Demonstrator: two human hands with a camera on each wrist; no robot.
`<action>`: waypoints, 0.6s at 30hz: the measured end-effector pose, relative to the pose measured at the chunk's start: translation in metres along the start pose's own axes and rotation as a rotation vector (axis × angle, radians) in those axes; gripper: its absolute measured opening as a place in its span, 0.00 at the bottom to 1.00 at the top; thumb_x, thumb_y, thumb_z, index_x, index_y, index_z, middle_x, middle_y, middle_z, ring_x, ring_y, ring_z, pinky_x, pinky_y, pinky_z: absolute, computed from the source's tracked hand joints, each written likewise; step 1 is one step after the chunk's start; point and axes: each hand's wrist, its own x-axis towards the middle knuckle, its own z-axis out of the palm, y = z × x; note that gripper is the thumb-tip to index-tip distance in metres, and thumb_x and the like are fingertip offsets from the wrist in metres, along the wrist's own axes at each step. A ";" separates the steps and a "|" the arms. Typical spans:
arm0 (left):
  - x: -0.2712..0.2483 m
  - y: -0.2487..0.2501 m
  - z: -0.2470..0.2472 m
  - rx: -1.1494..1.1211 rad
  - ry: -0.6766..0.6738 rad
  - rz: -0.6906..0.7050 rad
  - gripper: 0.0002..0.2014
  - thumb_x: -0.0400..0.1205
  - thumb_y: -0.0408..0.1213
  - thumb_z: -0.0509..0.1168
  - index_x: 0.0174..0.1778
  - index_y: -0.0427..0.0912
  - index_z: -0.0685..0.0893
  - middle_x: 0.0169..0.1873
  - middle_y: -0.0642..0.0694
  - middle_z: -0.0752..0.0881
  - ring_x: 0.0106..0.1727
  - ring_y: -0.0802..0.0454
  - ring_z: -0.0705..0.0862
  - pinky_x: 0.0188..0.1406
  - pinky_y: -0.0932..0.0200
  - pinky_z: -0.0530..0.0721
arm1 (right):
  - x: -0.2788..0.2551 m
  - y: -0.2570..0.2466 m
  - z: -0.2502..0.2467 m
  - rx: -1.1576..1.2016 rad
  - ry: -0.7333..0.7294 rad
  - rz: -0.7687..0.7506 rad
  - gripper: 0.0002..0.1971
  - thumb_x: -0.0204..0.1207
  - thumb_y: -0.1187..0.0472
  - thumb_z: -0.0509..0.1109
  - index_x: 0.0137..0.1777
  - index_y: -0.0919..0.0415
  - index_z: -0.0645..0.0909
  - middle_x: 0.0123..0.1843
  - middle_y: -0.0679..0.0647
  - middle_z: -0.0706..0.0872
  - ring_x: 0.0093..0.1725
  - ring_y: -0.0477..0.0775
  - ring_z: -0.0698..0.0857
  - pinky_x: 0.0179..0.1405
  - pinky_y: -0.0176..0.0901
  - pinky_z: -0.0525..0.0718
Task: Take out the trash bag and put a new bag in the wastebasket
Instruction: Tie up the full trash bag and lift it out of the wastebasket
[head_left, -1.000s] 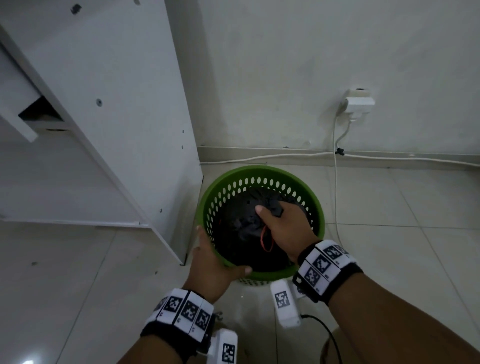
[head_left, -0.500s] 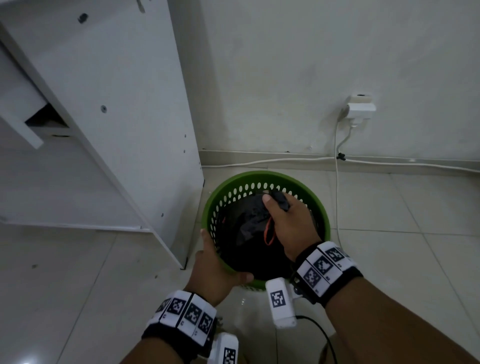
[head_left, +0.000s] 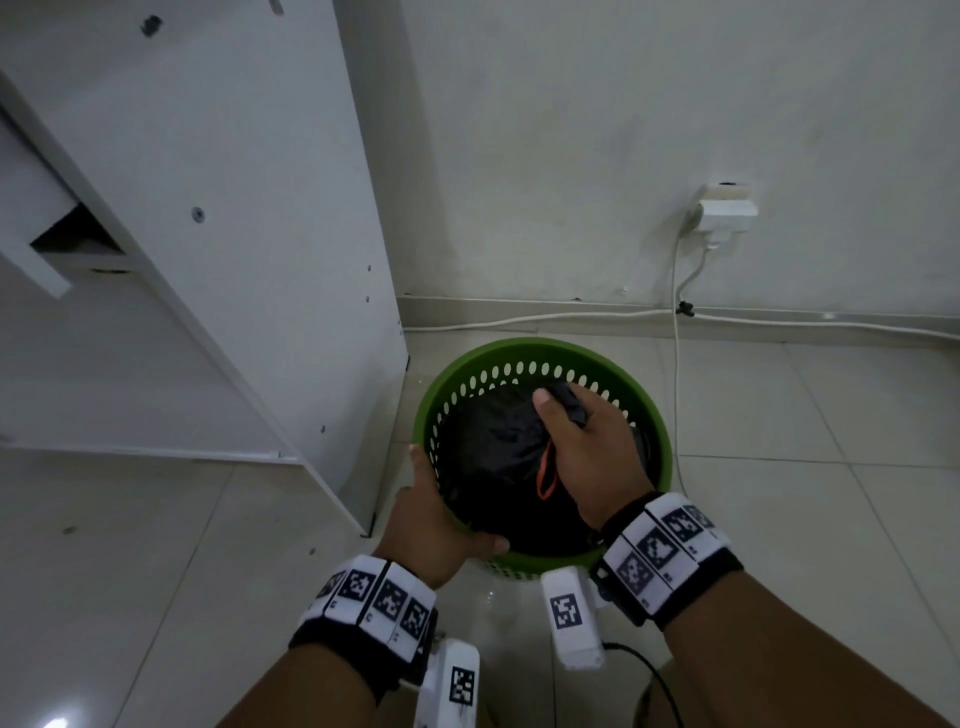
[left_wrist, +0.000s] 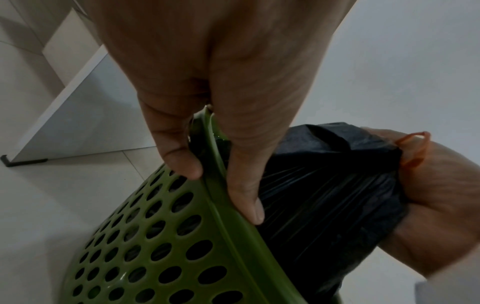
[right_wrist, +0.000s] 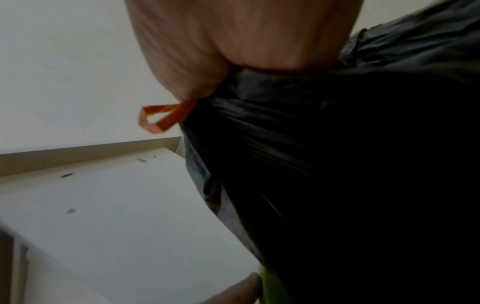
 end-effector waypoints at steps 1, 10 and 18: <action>0.001 0.001 0.000 0.008 0.000 0.000 0.82 0.37 0.67 0.87 0.86 0.61 0.47 0.77 0.45 0.76 0.77 0.43 0.77 0.70 0.38 0.83 | -0.002 -0.001 0.000 -0.007 -0.008 -0.003 0.25 0.78 0.40 0.65 0.43 0.67 0.80 0.42 0.68 0.87 0.45 0.66 0.88 0.50 0.69 0.86; 0.003 0.008 0.000 0.034 -0.019 0.006 0.82 0.39 0.66 0.87 0.87 0.56 0.47 0.75 0.45 0.76 0.77 0.44 0.77 0.70 0.39 0.83 | -0.001 -0.013 -0.002 -0.042 -0.013 -0.063 0.20 0.83 0.47 0.66 0.42 0.66 0.81 0.40 0.63 0.87 0.43 0.60 0.88 0.49 0.64 0.87; -0.001 0.007 0.002 0.098 -0.037 -0.011 0.82 0.38 0.67 0.86 0.86 0.56 0.46 0.76 0.43 0.74 0.77 0.44 0.76 0.70 0.37 0.82 | 0.050 -0.042 -0.004 0.126 0.298 -0.027 0.27 0.74 0.40 0.66 0.38 0.68 0.78 0.39 0.73 0.83 0.37 0.68 0.84 0.44 0.70 0.85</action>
